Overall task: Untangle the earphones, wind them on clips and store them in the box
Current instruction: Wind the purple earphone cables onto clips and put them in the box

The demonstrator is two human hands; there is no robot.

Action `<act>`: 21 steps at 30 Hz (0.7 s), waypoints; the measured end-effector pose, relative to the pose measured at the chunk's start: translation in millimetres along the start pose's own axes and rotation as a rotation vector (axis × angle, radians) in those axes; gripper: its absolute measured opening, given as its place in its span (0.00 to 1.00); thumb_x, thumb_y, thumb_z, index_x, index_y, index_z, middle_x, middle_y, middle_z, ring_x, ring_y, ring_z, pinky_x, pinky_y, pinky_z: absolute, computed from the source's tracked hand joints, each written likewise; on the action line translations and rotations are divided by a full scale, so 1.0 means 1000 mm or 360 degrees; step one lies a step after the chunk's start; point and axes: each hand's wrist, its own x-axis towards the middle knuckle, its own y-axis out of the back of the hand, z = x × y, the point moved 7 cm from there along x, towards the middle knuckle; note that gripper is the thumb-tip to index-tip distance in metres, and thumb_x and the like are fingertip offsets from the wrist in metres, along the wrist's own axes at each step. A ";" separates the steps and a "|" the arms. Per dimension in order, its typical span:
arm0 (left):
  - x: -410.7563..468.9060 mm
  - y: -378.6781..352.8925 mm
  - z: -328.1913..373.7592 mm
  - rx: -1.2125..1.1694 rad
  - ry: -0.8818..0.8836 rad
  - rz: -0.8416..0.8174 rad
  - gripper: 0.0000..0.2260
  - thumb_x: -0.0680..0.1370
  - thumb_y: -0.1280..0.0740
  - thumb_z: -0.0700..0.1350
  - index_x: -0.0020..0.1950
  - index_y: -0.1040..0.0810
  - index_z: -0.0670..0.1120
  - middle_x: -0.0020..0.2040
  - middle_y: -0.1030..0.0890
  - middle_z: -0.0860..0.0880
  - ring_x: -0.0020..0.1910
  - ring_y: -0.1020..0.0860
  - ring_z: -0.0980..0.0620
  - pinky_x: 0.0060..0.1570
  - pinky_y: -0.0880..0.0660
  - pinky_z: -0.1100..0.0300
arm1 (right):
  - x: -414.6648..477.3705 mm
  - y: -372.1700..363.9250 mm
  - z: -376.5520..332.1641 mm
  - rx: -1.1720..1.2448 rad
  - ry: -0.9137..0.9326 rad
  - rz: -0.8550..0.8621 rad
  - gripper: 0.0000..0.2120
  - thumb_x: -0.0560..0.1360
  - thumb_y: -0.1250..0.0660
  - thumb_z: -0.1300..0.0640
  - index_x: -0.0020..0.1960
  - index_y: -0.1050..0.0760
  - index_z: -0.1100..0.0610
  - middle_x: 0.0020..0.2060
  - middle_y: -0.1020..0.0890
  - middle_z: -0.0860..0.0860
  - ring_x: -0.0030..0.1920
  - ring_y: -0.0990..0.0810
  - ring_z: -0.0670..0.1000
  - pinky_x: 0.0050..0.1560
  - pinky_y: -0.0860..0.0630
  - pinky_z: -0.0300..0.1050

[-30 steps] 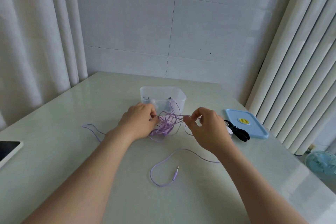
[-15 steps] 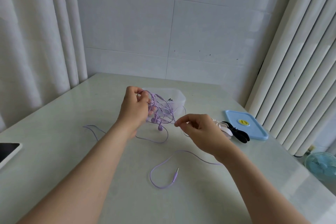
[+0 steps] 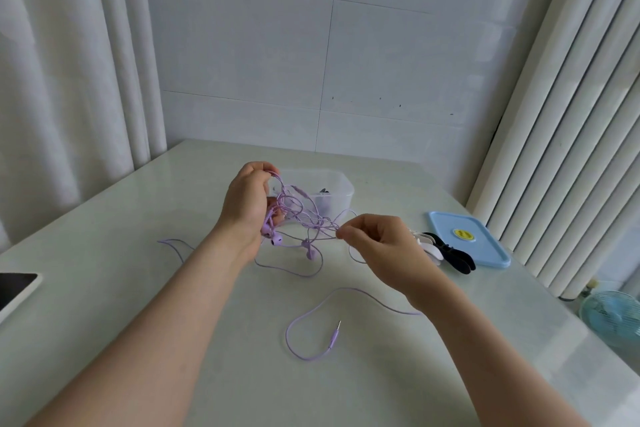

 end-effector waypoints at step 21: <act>-0.025 -0.030 0.005 0.0788 -0.0290 -0.0610 0.14 0.66 0.32 0.49 0.47 0.12 0.51 0.49 0.17 0.48 0.43 0.20 0.60 0.49 0.24 0.63 | 0.000 0.014 -0.008 0.0765 0.0045 0.0255 0.11 0.88 0.44 0.58 0.53 0.28 0.63 0.45 0.13 0.61 0.46 0.12 0.62 0.49 0.14 0.54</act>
